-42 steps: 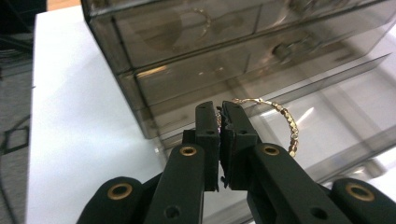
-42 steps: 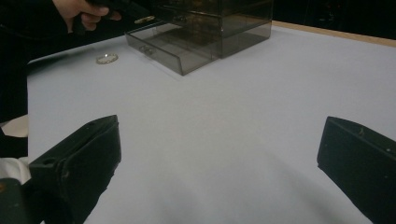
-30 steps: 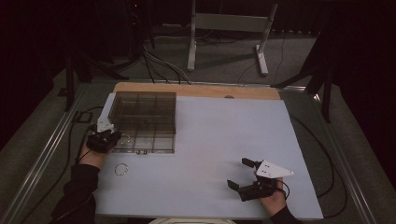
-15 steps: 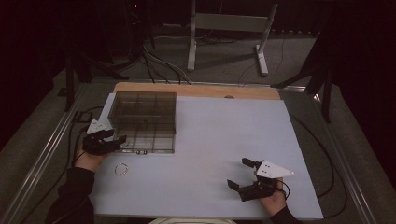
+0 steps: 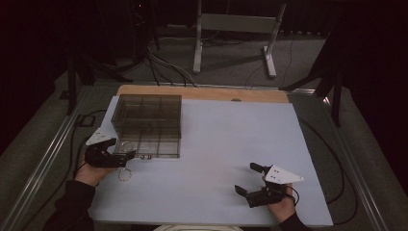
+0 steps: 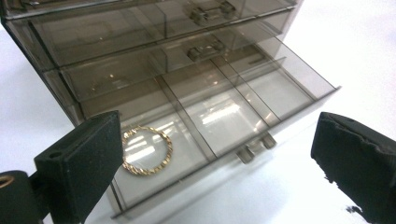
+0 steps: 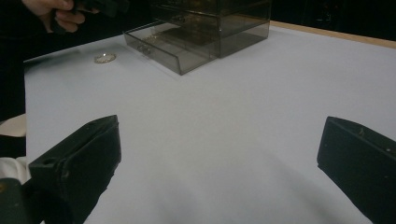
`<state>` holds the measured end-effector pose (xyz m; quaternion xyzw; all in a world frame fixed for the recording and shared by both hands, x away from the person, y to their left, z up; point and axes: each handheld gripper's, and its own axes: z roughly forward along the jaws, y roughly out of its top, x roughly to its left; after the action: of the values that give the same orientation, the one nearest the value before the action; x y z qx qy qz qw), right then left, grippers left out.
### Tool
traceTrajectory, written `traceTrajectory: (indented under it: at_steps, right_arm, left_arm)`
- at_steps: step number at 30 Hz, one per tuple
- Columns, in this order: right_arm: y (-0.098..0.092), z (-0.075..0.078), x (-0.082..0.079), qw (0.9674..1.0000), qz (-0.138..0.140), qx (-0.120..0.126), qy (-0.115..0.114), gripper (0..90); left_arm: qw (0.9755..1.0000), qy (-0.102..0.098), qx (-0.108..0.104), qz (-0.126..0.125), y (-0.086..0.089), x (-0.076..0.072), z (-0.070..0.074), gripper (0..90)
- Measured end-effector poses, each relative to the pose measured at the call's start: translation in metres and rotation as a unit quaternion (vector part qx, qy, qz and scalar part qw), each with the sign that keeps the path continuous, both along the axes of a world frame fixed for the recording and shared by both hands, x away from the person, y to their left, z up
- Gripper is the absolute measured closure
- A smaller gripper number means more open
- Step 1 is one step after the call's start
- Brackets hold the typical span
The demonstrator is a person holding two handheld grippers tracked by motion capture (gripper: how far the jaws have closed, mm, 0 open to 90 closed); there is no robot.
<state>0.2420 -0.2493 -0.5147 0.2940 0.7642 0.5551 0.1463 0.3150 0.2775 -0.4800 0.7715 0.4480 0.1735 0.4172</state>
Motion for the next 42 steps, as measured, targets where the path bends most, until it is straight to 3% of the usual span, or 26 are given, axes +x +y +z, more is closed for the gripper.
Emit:
traceTrajectory:
  at_steps: [14, 25, 28, 31, 35, 42]
  right_arm:
    - [0.0, 0.0, 0.0, 1.0, -0.001, -0.002, 0.001, 0.0]
    - [0.001, -0.001, 0.0, 1.0, -0.002, -0.003, 0.003, 0.0]
    - [0.001, 0.0, 0.0, 1.0, -0.001, -0.003, 0.002, 0.0]
    - [0.001, -0.001, 0.0, 1.0, 0.0, -0.003, 0.005, 0.0]
    - [0.001, -0.001, 0.0, 1.0, 0.0, -0.002, 0.005, 0.0]
    - [0.001, -0.001, 0.0, 1.0, 0.0, -0.002, 0.005, 0.0]
  left_arm:
    - [0.9995, 0.017, -0.009, -0.024, 0.006, -0.03, -0.011, 4.5]
    - [0.9969, 0.033, 0.014, -0.07, 0.001, -0.051, -0.022, 7.4]
    - [0.9966, 0.034, 0.02, -0.072, 0.0, -0.054, -0.025, 7.6]
    - [0.9946, 0.035, 0.041, -0.089, -0.001, -0.058, -0.031, 14.7]
    - [0.9929, 0.031, 0.051, -0.104, -0.001, -0.06, -0.033, 17.5]
    - [0.9916, 0.029, 0.067, -0.107, -0.002, -0.058, -0.037, 35.0]
